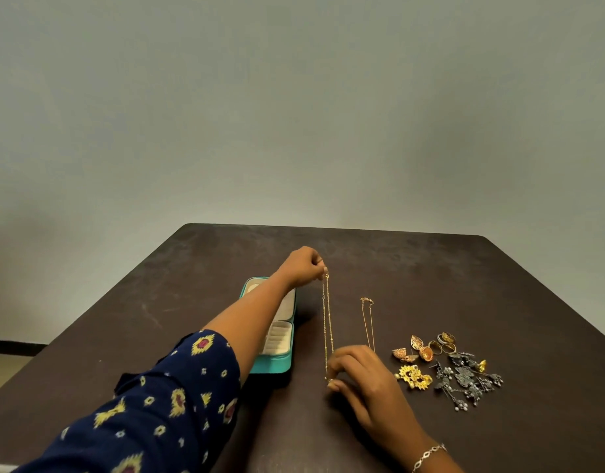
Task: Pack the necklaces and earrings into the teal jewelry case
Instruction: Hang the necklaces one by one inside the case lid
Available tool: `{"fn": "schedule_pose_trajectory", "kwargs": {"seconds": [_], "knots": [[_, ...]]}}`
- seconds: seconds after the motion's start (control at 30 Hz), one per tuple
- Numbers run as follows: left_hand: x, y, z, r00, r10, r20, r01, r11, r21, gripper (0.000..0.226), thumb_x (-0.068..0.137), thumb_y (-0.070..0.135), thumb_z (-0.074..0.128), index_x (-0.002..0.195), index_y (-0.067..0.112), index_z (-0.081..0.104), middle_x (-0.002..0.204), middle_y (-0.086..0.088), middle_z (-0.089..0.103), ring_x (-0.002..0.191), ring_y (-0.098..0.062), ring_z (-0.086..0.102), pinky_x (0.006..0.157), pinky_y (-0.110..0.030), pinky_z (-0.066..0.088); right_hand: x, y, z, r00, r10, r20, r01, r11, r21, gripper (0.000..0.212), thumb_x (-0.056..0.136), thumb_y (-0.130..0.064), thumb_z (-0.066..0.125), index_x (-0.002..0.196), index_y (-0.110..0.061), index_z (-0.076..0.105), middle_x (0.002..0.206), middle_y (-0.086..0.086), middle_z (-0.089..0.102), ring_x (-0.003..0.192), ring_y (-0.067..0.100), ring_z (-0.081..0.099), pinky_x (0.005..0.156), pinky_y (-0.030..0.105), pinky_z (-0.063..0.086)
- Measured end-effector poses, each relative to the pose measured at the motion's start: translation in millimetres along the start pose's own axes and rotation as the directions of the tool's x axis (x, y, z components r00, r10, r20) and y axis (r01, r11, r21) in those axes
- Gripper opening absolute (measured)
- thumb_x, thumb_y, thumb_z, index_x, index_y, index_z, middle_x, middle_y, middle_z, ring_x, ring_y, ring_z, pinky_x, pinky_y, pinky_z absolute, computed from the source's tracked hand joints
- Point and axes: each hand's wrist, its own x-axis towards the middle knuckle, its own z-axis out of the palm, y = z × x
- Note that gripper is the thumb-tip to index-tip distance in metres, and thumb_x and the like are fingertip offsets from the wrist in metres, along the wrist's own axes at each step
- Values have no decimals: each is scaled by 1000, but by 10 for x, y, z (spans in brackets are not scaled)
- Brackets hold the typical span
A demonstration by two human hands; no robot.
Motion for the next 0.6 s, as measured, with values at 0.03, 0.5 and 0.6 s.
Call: {"fn": "schedule_pose_trajectory", "kwargs": {"seconds": [0.03, 0.5, 0.6], "knots": [[-30, 19, -26, 1000, -10, -12, 9, 998, -63, 21, 88, 5, 52, 68, 11, 53, 85, -14, 66, 68, -12, 56, 69, -26, 47, 2, -10, -7, 1000, -9, -6, 9, 1000, 4, 22, 95, -40, 37, 90, -23, 51, 96, -14, 51, 91, 4, 48, 78, 16, 41], [-540, 208, -417, 988, -122, -98, 67, 896, -438, 20, 87, -4, 52, 70, 7, 55, 69, -7, 59, 60, -13, 56, 50, -17, 48, 295, -471, -342, 849, 528, 4, -327, 520, 789, 7, 73, -13, 63, 75, -7, 59, 61, 4, 63, 63, 14, 61, 67, 23, 50], [-658, 252, -377, 987, -150, -57, 103, 864, -494, 19, 90, -3, 46, 79, 9, 56, 71, -7, 58, 62, -14, 58, 56, -20, 50, 341, -466, -444, 730, 659, 183, -438, 244, 865, 7, 86, -2, 55, 85, -7, 60, 59, 5, 60, 56, 16, 60, 59, 25, 49]]}}
